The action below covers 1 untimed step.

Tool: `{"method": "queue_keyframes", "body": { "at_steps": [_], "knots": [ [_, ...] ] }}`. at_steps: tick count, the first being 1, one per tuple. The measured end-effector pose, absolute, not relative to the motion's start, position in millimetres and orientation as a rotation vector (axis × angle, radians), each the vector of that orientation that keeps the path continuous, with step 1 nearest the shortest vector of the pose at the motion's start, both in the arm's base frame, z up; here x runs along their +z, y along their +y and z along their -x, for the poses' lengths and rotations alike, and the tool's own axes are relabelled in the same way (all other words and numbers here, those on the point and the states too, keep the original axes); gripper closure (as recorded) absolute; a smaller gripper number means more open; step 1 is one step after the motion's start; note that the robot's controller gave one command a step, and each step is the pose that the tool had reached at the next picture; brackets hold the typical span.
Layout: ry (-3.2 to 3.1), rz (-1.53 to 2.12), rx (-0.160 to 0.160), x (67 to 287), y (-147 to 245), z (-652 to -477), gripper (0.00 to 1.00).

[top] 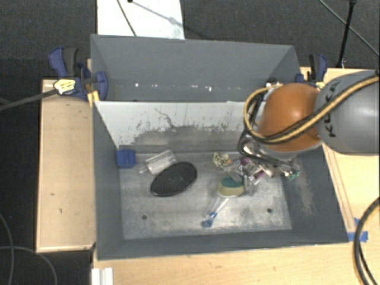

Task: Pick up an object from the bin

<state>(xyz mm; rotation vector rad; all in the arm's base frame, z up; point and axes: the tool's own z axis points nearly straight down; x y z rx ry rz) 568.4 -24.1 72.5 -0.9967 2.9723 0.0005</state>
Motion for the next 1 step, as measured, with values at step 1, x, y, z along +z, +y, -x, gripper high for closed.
{"method": "queue_keyframes", "body": {
  "at_steps": [1],
  "knots": [
    [2.965, 1.002, -0.006, 207.0, -23.4, -591.2, 1.00]
  ]
}}
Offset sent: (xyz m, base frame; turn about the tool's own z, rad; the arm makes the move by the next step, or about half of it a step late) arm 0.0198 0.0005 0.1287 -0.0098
